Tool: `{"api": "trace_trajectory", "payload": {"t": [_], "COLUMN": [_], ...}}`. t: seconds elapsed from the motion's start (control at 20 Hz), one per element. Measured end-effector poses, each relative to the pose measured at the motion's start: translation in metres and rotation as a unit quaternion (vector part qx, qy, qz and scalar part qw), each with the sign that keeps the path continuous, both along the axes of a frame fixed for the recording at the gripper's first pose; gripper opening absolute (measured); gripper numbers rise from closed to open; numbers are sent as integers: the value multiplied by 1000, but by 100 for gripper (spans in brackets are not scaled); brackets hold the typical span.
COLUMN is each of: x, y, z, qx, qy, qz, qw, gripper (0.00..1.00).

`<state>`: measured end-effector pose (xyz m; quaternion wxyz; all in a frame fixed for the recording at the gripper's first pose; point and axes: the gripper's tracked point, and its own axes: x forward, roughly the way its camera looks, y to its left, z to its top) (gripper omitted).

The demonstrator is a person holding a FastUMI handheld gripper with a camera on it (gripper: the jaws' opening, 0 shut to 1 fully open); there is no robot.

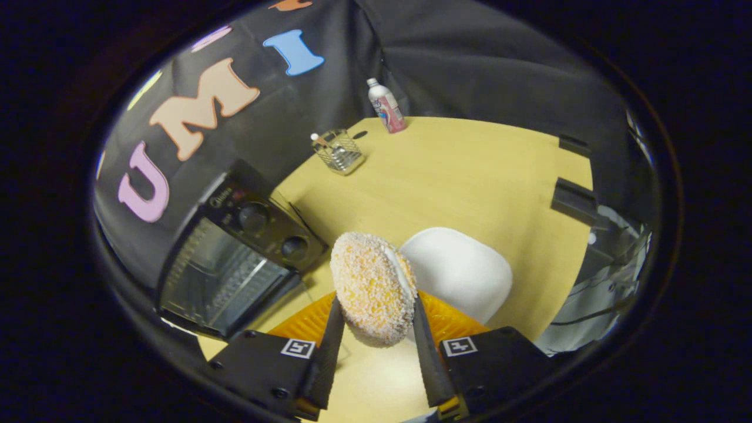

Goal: Open the toaster oven, put the food inside, and close the toaster oven door.

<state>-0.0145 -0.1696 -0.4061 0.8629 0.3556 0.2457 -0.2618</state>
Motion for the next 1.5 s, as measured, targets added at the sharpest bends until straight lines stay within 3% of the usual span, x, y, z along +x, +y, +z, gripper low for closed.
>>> {"api": "trace_trajectory", "payload": {"t": [0.3, 0.75, 1.15, 1.3, 1.5], "x": [50, 123, 163, 163, 172], "y": [83, 148, 167, 159, 162], "z": [13, 5, 21, 21, 37], "qx": [77, 72, 19, -38, -77], "qy": [-71, -61, -85, -67, -75], "qz": [0, 70, 89, 84, 105], "qw": [995, 993, 992, 994, 989], "gripper": [64, 64, 65, 66, 66]}}
